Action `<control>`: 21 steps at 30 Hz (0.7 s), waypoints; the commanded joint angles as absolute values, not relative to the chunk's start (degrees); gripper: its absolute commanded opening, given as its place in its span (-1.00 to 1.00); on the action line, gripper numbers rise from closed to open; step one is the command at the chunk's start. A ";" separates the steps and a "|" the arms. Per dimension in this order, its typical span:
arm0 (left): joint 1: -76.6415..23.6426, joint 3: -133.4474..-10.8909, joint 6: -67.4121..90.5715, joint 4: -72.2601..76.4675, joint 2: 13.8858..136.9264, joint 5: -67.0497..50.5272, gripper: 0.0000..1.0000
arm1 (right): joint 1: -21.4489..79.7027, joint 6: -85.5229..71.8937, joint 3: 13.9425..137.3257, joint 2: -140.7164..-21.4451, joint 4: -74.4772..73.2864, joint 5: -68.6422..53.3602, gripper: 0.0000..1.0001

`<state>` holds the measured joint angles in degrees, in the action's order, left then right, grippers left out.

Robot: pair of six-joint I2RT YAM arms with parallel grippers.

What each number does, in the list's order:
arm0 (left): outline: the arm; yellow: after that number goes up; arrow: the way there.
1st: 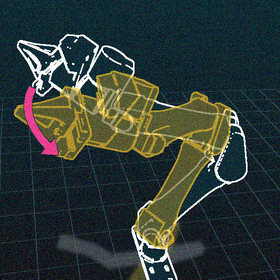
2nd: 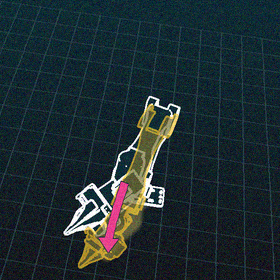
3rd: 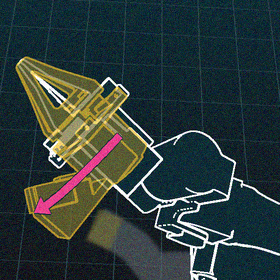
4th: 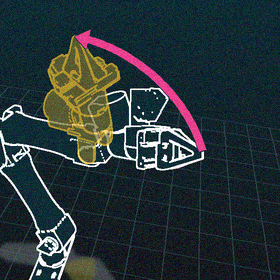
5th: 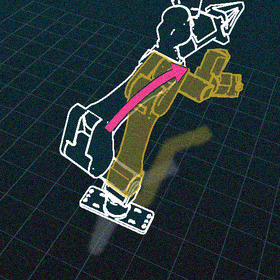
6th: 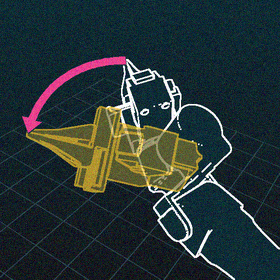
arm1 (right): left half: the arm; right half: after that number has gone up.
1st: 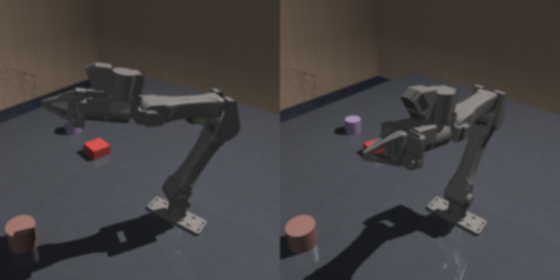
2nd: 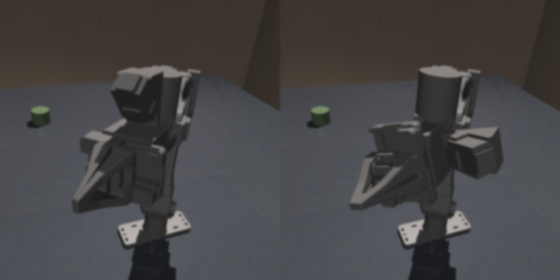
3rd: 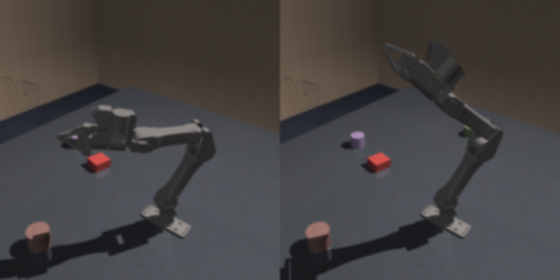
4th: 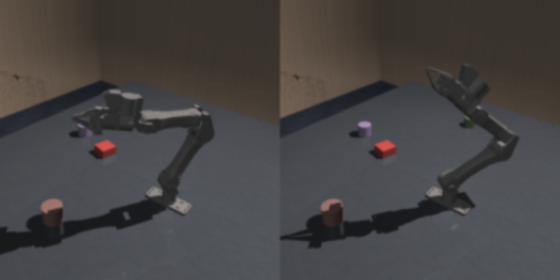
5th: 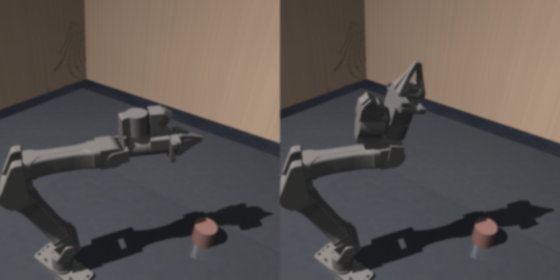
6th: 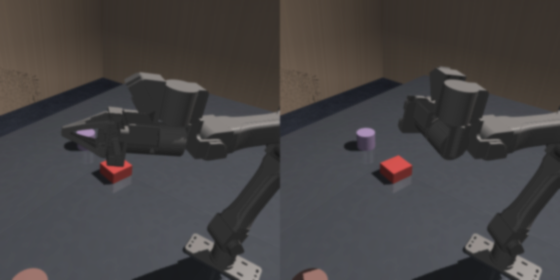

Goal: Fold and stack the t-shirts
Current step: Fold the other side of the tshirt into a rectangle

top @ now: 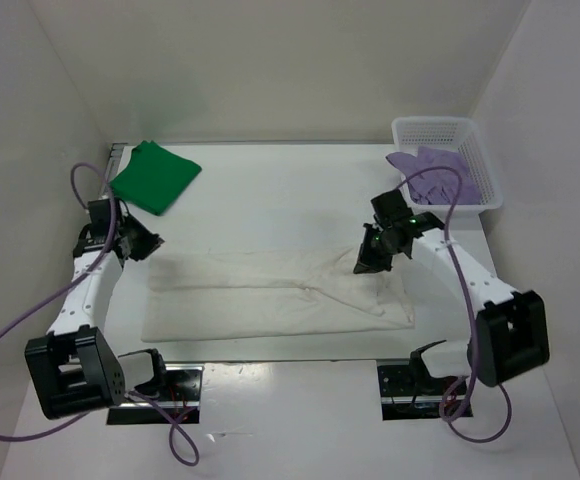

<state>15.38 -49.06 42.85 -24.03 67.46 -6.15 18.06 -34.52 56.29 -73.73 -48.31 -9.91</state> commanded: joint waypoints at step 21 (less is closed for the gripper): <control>-0.97 -41.04 42.19 -17.93 84.90 -10.46 -0.54 | 25.75 -32.43 66.62 -99.84 -27.60 -2.82 -0.35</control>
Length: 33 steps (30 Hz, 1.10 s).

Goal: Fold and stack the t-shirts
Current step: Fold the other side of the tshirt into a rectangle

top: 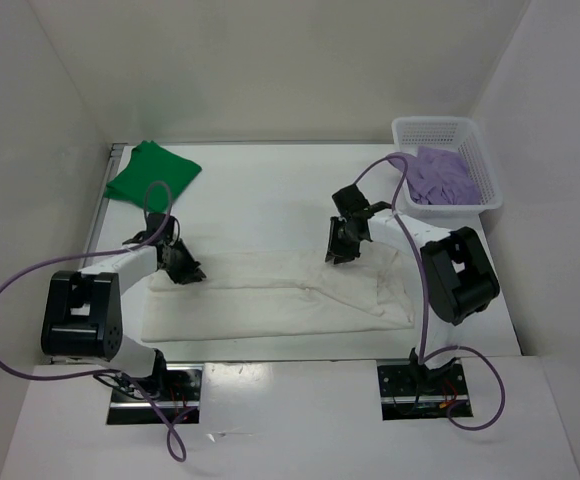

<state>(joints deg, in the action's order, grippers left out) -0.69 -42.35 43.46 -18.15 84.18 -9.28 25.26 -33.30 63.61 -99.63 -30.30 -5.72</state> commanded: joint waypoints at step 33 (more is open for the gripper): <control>-1.23 -41.31 44.03 -31.46 67.15 -19.69 -0.54 | 33.13 -34.18 56.52 -90.62 -35.24 -9.31 -0.67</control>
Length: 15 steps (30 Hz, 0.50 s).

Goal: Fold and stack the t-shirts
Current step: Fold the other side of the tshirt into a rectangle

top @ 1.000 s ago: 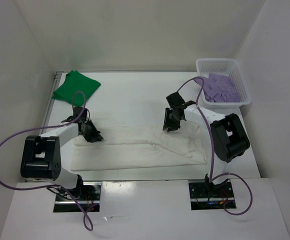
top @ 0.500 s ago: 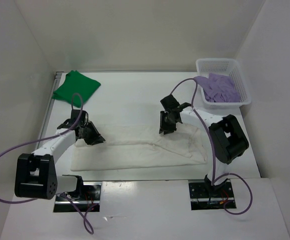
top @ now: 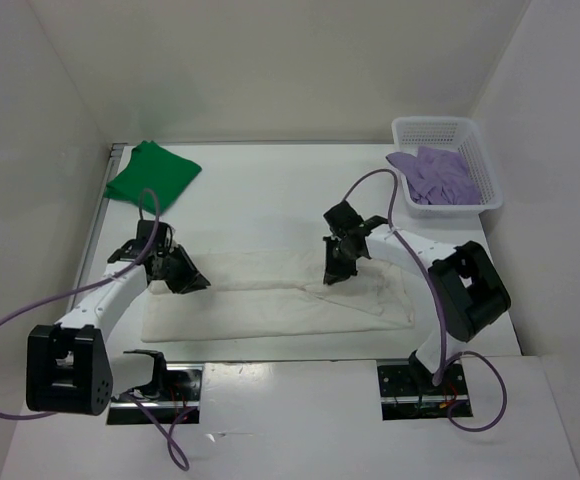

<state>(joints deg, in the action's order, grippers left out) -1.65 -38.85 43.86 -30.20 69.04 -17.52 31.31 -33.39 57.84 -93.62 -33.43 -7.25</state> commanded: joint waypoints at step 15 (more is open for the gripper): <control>-4.13 -48.52 42.55 -21.27 83.14 -14.06 -0.54 | 37.79 -34.28 59.23 -87.45 -40.60 -16.35 -0.26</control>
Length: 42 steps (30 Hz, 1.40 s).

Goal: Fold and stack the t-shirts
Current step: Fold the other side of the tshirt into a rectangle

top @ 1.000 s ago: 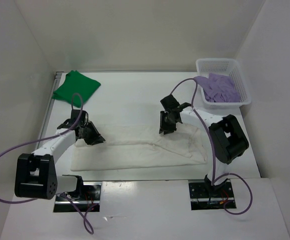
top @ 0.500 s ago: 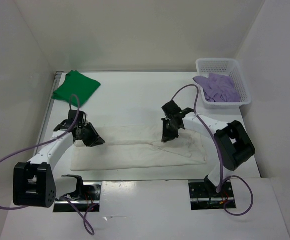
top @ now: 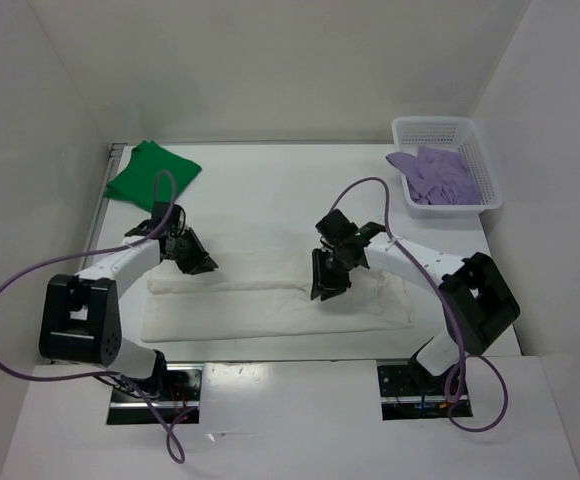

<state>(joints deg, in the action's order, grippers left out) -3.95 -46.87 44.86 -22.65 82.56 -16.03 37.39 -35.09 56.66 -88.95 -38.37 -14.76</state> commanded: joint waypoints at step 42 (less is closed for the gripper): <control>-4.31 -49.47 40.52 -21.09 92.10 -20.57 -0.54 | 37.52 -33.12 55.99 -90.26 -39.98 -10.09 -0.84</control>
<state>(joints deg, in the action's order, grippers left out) -6.11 -47.29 41.98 -23.00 90.52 -22.20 34.30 -31.03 56.12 -93.78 -38.79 -7.29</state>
